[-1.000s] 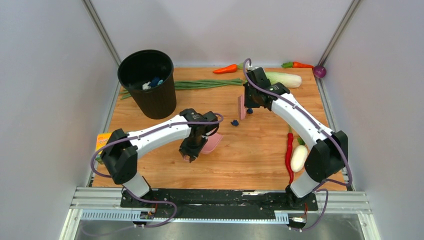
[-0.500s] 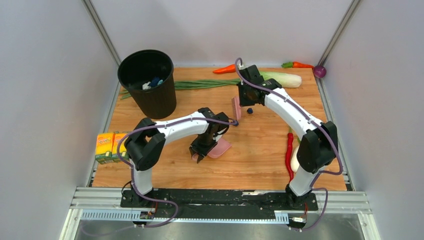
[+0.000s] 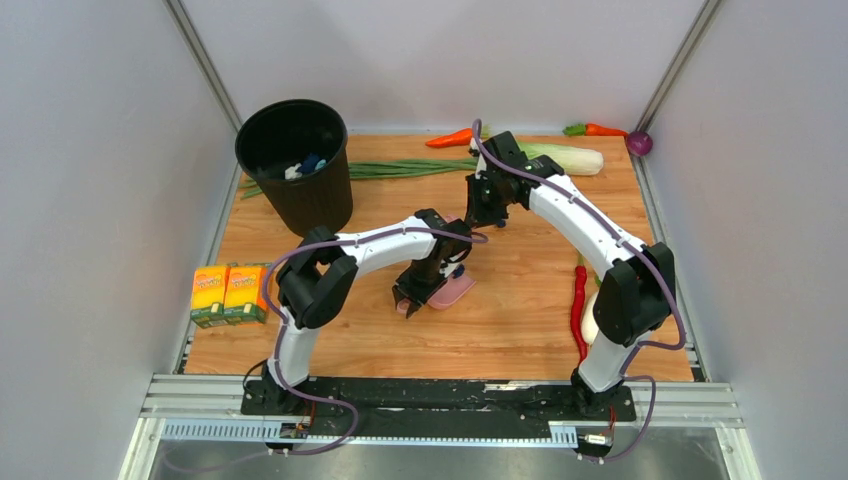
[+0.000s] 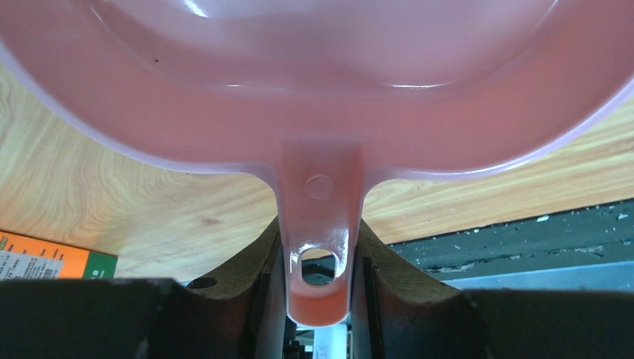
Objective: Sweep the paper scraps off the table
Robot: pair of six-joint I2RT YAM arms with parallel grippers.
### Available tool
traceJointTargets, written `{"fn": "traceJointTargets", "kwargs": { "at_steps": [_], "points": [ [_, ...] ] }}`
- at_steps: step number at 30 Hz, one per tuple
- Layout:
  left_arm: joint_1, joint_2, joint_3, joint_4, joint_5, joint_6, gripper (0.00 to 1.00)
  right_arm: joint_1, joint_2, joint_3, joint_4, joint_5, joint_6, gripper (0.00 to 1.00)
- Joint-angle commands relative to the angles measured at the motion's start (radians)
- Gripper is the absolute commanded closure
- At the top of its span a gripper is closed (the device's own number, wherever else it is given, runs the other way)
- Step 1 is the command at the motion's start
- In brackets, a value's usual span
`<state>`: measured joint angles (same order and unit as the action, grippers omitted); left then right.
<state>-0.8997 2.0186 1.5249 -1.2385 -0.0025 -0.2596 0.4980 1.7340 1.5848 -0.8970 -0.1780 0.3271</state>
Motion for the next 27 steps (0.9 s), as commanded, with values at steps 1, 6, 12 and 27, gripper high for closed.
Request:
{"fn": "traceJointTargets", "kwargs": {
  "at_steps": [1, 6, 12, 27],
  "points": [
    [0.008, 0.046, 0.05, -0.007, -0.053, 0.014, 1.0, 0.019, -0.004, 0.004, -0.031, -0.118, 0.114, 1.0],
    [0.022, 0.016, 0.017, 0.028, -0.059, 0.062, 1.0, 0.076, -0.056, -0.029, -0.033, -0.065, 0.237, 1.0],
    [0.059, -0.057, -0.032, 0.066, -0.031, 0.057, 1.0, 0.08, -0.129, 0.001, -0.025, 0.093, 0.309, 1.0],
    [0.054, -0.086, -0.057, 0.071, -0.05, 0.062, 1.0, -0.009, -0.119, 0.003, -0.117, 0.29, 0.156, 1.0]
  ]
}}
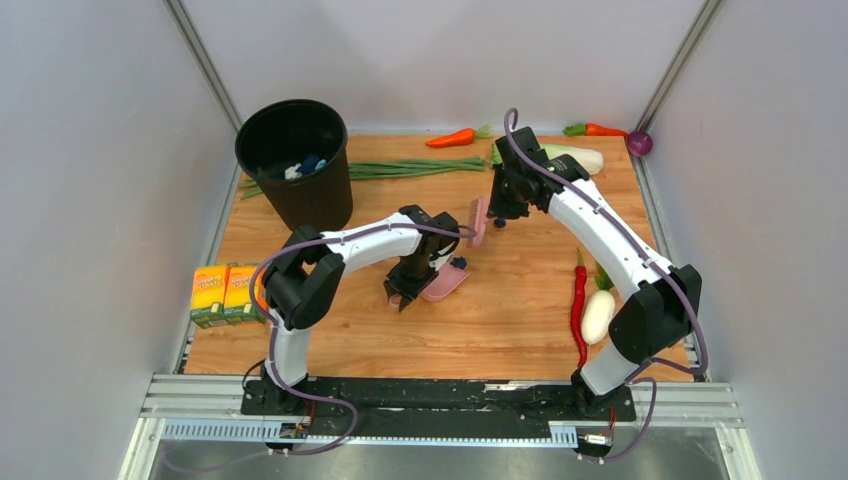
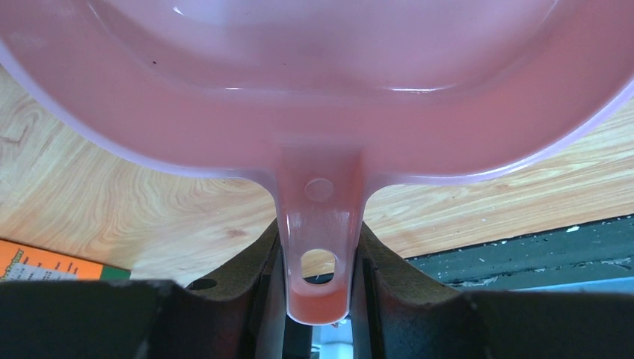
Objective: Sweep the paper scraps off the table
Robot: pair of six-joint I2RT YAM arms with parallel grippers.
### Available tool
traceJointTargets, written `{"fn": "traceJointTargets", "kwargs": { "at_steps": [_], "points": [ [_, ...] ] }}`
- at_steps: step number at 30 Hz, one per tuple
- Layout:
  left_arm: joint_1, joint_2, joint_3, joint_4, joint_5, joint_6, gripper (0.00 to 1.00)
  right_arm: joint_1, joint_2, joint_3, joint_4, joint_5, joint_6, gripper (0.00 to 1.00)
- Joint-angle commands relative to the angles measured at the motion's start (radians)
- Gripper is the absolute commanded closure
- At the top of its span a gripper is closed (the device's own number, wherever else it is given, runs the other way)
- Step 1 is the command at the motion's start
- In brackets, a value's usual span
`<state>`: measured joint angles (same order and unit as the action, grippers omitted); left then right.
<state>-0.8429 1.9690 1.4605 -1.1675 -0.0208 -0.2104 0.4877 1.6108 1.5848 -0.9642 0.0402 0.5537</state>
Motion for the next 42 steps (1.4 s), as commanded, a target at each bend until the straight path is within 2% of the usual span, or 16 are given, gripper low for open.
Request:
{"fn": "traceJointTargets", "kwargs": {
  "at_steps": [1, 4, 14, 21, 28, 35, 42],
  "points": [
    [-0.002, -0.032, 0.009, -0.001, -0.033, 0.013, 1.0, 0.005, 0.008, -0.008, -0.053, 0.078, -0.084, 1.0],
    [-0.008, -0.007, 0.024, -0.023, -0.057, 0.008, 1.0, 0.012, 0.023, -0.034, -0.051, 0.089, -0.113, 1.0],
    [-0.068, 0.042, 0.026, -0.049, -0.113, -0.004, 1.0, 0.133, 0.037, -0.106, 0.027, -0.057, -0.155, 1.0],
    [-0.07, 0.019, 0.003, -0.015, -0.088, -0.04, 1.0, 0.14, -0.074, -0.189, 0.085, -0.169, -0.178, 1.0],
    [-0.07, 0.01, -0.023, 0.054, -0.085, -0.055, 1.0, 0.14, -0.202, -0.38, 0.225, -0.356, -0.198, 1.0],
    [-0.07, -0.018, -0.011, 0.066, -0.097, -0.075, 1.0, 0.112, -0.327, -0.375, 0.21, -0.217, -0.16, 1.0],
    [-0.07, -0.09, -0.02, 0.057, -0.113, -0.095, 1.0, 0.075, -0.315, -0.214, 0.053, 0.036, -0.156, 1.0]
  ]
}}
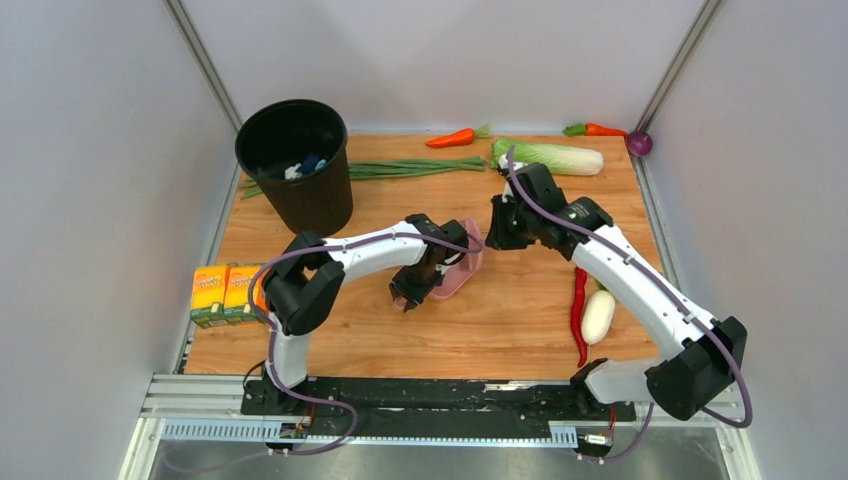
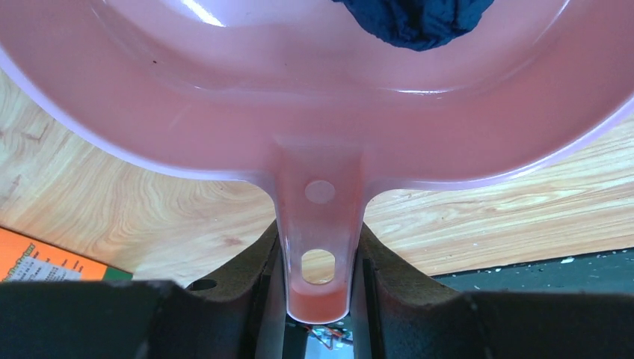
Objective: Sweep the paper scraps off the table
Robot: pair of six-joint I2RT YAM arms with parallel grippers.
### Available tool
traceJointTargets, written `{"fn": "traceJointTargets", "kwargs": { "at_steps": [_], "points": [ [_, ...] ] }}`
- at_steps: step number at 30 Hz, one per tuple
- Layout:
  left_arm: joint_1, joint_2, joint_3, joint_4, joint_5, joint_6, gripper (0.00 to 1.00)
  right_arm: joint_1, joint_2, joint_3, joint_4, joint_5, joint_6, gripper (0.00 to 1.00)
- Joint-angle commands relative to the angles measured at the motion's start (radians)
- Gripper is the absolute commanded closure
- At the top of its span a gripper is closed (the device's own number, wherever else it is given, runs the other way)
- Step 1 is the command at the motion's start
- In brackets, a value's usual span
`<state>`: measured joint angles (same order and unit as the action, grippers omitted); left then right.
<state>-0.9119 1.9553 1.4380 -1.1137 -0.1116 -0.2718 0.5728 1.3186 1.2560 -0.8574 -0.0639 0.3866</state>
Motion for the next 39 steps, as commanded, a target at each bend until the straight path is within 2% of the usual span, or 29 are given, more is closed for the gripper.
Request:
{"fn": "traceJointTargets", "kwargs": {
  "at_steps": [1, 9, 22, 28, 39],
  "points": [
    [0.001, -0.084, 0.009, -0.009, -0.029, -0.043, 1.0, -0.01, -0.024, 0.132, -0.061, 0.165, 0.009, 1.0],
    [0.013, -0.101, 0.153, -0.098, -0.054, -0.116, 1.0, -0.025, -0.042, 0.229, -0.075, 0.277, 0.024, 1.0],
    [0.13, -0.073, 0.492, -0.231, 0.046, -0.239, 1.0, -0.05, -0.148, 0.148, -0.063, 0.354, 0.029, 1.0],
    [0.222, -0.047, 0.683, -0.287, 0.148, -0.242, 1.0, -0.051, -0.131, 0.123, -0.039, 0.3, 0.043, 1.0],
    [0.418, -0.036, 0.86, -0.282, 0.331, -0.297, 1.0, -0.053, -0.116, 0.102, -0.012, 0.28, 0.015, 1.0]
  ]
}}
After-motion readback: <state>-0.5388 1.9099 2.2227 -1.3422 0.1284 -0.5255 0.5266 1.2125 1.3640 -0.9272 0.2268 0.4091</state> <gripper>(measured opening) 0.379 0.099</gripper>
